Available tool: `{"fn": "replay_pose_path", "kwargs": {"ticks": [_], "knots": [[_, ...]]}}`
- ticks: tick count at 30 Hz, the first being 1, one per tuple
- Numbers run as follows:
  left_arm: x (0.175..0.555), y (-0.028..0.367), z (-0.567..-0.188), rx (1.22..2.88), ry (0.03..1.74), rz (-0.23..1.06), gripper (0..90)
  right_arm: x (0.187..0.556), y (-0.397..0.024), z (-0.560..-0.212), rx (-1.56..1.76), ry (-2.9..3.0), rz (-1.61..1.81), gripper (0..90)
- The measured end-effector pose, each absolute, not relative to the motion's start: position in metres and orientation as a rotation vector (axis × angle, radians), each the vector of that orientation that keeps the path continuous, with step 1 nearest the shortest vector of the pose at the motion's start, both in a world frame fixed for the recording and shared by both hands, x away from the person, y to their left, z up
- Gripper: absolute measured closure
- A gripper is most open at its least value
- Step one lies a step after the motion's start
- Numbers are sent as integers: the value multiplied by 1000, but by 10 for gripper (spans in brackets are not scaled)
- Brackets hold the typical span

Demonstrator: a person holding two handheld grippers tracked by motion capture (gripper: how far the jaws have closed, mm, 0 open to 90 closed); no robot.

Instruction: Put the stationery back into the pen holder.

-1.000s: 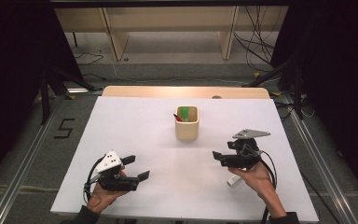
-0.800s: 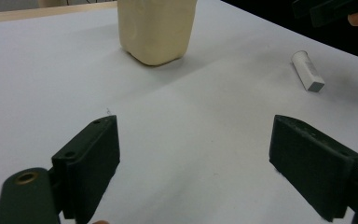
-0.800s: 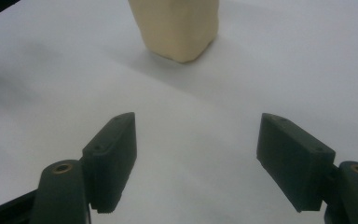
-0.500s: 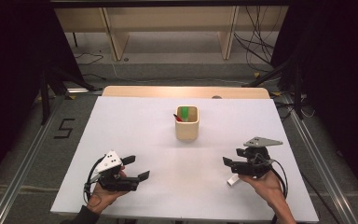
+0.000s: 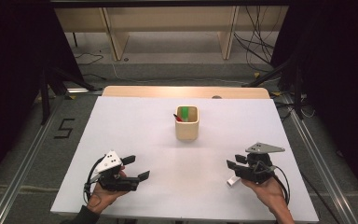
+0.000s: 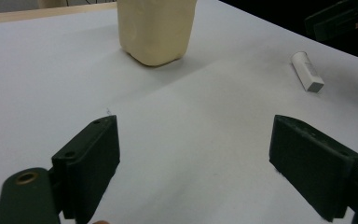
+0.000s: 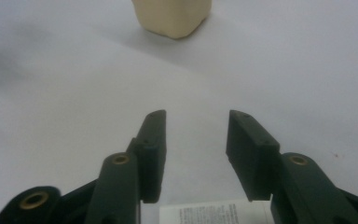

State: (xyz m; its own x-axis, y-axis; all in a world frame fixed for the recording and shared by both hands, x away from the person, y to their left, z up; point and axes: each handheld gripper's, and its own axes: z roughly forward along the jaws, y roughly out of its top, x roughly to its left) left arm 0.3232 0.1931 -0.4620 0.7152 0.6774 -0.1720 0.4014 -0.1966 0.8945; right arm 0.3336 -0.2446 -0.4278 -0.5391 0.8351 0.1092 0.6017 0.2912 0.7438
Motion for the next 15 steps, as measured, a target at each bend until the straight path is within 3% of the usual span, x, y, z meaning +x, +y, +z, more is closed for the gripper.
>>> {"fn": "replay_pose_path", "kwargs": {"ticks": [5, 7, 9, 10, 15], "knots": [[323, 193, -462, 1825, 846, 315, 157, 328, -244, -430, 1297, 2272, 1086, 695], [323, 193, -462, 1825, 845, 315, 157, 326, -245, -432, 1310, 2273, 1067, 801], [323, 193, -462, 1823, 846, 314, 157, 325, -245, -433, 1305, 2276, 1062, 833], [323, 193, -462, 1823, 847, 314, 157, 324, -247, -435, 1314, 2280, 1044, 891], [323, 193, -462, 1823, 846, 314, 157, 321, -252, -439, 1332, 2279, 1009, 900]]}}
